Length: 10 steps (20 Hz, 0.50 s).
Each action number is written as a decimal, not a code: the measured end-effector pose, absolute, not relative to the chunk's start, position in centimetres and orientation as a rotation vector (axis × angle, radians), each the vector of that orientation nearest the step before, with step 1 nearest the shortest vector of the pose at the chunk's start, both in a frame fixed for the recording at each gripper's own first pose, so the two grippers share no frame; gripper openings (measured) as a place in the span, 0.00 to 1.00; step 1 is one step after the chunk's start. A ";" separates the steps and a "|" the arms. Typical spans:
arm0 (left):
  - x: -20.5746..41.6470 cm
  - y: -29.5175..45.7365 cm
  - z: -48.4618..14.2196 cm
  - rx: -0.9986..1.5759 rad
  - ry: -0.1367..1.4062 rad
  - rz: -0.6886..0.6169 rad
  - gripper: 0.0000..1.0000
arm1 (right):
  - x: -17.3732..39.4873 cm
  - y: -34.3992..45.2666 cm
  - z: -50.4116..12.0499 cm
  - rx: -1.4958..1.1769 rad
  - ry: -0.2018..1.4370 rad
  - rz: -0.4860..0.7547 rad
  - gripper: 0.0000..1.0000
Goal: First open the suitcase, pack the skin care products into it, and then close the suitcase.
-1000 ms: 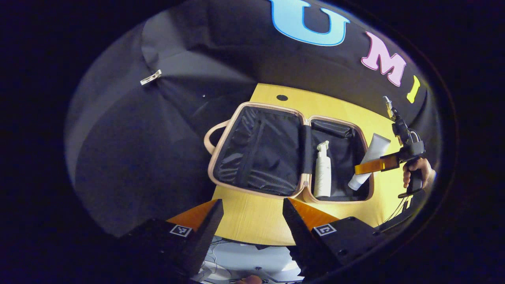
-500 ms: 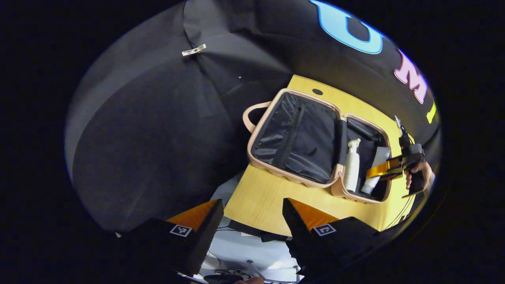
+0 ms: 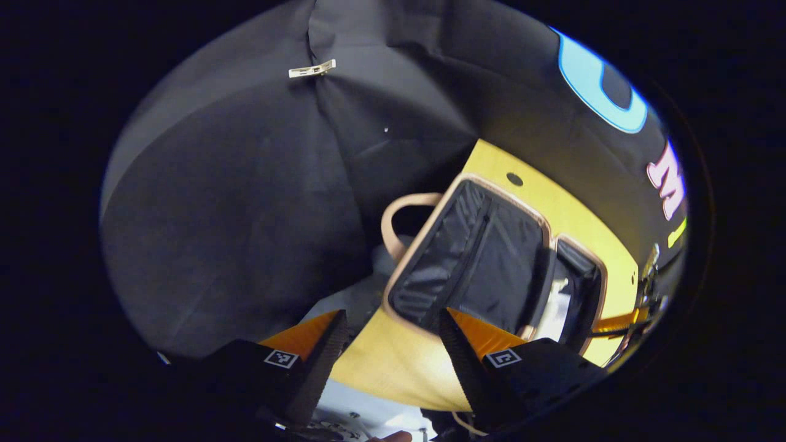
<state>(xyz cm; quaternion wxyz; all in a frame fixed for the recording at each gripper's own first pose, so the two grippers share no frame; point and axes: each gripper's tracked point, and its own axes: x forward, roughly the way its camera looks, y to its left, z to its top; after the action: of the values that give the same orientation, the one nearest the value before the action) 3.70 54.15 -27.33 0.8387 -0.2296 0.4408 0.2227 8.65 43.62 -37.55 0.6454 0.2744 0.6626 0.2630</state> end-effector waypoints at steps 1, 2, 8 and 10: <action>5.2 55.0 -27.8 -0.509 0.926 0.463 0.95 | 8.6 42.3 -37.1 0.621 1.491 0.617 0.95; 6.9 56.0 -28.4 -0.528 0.914 0.456 0.96 | 8.7 40.7 -37.5 0.611 1.474 0.609 0.96; 12.0 61.4 -33.8 -0.491 1.009 0.489 0.98 | 10.3 32.5 -36.9 0.671 1.375 0.502 0.96; 12.5 62.1 -36.3 -0.454 1.075 0.492 0.98 | 10.9 30.4 -36.5 0.716 1.348 0.457 0.96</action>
<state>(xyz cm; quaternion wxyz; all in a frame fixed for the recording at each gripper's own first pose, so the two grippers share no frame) 12.53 62.14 -36.26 0.8061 -0.2122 0.5023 0.2298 10.89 30.44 -36.45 0.6992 0.3212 0.6048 0.2052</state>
